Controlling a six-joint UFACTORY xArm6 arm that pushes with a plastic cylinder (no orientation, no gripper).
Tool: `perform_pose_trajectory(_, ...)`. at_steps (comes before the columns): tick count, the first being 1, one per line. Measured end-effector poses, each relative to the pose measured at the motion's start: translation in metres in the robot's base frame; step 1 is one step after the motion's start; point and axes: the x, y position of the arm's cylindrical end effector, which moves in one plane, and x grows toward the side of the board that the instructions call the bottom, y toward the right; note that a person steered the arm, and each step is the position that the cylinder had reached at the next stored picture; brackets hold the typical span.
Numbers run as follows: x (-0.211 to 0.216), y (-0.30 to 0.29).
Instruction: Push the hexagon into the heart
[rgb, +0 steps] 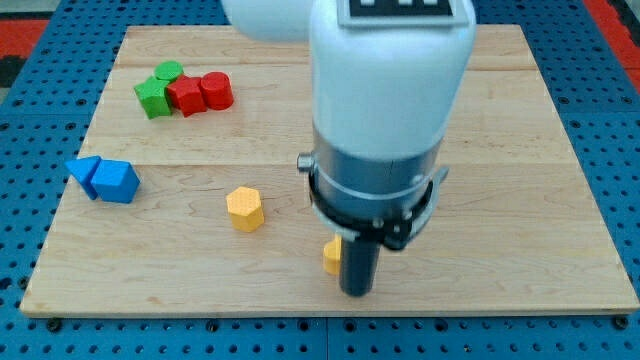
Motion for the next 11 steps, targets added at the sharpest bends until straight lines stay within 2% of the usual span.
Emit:
perform_pose_trajectory(1, 0.033, -0.015)
perform_pose_trajectory(2, 0.033, -0.078)
perform_pose_trajectory(3, 0.002, -0.174)
perform_pose_trajectory(4, -0.057, -0.181)
perform_pose_trajectory(5, -0.084, -0.141)
perform_pose_trajectory(6, -0.088, -0.072)
perform_pose_trajectory(7, -0.066, -0.037)
perform_pose_trajectory(8, -0.063, -0.045)
perform_pose_trajectory(10, -0.110, -0.113)
perform_pose_trajectory(11, -0.113, -0.118)
